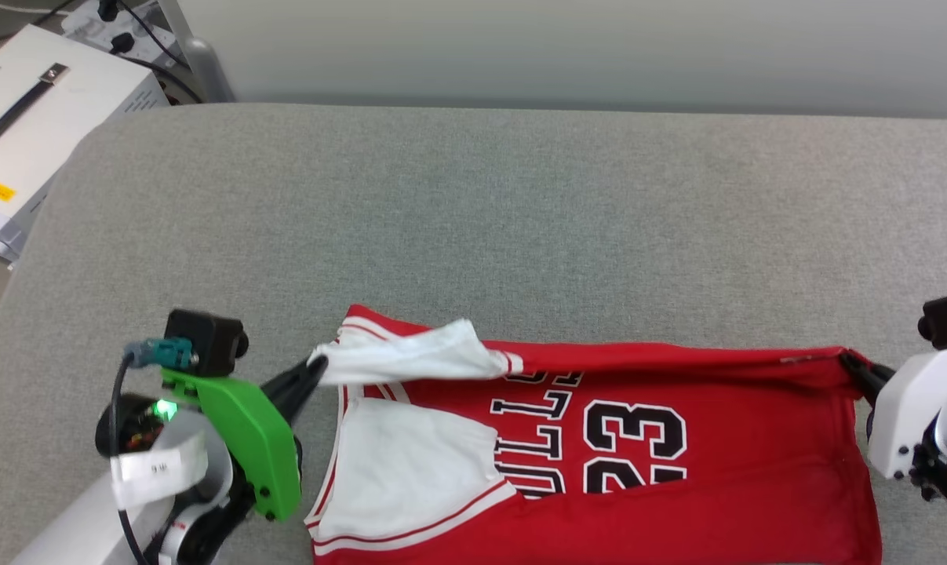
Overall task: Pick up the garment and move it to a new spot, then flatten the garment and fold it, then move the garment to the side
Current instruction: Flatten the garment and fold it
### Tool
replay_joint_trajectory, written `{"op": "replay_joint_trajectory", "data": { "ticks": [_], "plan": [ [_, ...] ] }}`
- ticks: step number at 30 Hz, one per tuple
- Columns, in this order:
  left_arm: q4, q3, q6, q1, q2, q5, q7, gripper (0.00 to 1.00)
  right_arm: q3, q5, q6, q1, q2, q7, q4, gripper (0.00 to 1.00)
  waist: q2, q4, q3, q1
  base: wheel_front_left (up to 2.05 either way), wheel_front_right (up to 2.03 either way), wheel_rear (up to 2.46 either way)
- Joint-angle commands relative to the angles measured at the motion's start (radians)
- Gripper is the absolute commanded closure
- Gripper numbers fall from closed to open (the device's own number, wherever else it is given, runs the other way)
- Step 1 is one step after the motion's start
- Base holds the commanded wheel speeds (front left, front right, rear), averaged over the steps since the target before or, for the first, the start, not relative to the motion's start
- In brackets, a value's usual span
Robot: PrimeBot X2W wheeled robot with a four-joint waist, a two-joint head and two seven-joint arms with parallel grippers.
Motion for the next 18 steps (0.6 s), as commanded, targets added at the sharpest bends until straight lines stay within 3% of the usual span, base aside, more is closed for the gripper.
{"op": "replay_joint_trajectory", "data": {
  "ticks": [1,6,18],
  "plan": [
    [-0.013,-0.005,0.014,0.052,0.014,-0.011,-0.005,1.00,-0.005,0.017,-0.001,0.041,-0.011,0.009,-0.016,1.00,0.0120,0.007,-0.047,0.0000,0.00,0.00,0.00],
    [-0.027,-0.028,0.035,0.154,0.038,-0.020,-0.007,1.00,0.004,0.065,-0.001,0.141,-0.027,0.039,-0.079,1.00,0.0120,0.010,-0.056,0.0000,0.00,0.00,0.00],
    [0.055,-0.080,0.009,0.208,0.005,-0.018,-0.028,1.00,0.055,0.097,-0.001,0.225,-0.100,0.063,-0.126,1.00,0.0120,0.015,-0.043,0.0000,0.00,0.00,0.00]
  ]
}}
